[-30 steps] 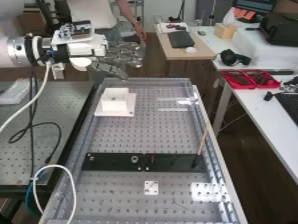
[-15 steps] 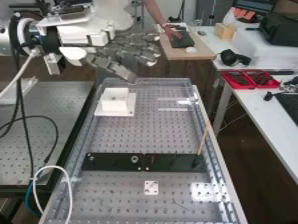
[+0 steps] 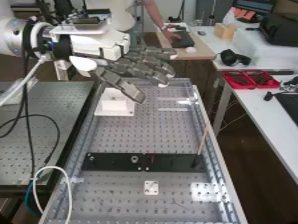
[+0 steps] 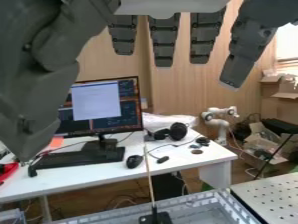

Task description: Grab the larger nut and place it in the white container

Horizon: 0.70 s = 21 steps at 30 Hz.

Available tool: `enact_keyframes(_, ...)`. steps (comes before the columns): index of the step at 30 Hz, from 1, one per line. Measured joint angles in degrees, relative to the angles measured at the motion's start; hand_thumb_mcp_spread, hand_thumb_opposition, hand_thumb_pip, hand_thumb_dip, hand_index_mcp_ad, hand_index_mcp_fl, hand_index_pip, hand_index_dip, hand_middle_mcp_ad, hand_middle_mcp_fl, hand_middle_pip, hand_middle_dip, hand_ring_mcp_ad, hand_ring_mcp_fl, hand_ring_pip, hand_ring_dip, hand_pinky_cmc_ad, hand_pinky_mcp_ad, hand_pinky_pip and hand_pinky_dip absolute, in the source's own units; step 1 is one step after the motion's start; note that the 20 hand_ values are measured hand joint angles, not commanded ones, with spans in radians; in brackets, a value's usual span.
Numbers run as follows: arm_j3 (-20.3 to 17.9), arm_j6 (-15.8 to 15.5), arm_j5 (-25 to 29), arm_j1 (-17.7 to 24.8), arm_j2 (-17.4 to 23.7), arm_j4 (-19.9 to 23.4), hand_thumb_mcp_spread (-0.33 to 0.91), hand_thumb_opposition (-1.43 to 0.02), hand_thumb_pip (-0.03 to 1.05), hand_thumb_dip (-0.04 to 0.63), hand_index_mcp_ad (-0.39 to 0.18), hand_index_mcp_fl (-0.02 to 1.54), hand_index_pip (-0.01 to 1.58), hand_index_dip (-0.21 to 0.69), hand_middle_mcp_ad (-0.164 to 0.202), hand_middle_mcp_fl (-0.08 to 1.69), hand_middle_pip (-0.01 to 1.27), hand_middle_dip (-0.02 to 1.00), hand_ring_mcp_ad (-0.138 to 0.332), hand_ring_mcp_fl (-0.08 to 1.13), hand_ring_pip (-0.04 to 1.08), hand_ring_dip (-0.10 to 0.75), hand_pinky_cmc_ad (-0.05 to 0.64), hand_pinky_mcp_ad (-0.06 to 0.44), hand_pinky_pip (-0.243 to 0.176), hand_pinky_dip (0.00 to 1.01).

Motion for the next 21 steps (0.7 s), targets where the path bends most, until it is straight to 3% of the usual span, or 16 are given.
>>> enact_keyframes(10,0.95,-0.72,-1.54,-0.11,0.08,-1.89,0.05,-0.80,0.64,0.045,-0.120,0.03,0.10,-0.134,0.093,0.01,0.13,0.26,0.197,0.00,0.08,0.171,0.468,0.360,-0.136,0.56)
enact_keyframes(21,0.87,-0.53,-3.72,-0.66,-0.31,-1.10,0.05,-0.81,0.64,0.045,-0.110,0.03,0.10,-0.134,0.089,0.01,0.13,0.26,0.194,0.00,0.08,0.171,0.468,0.363,-0.136,0.56)
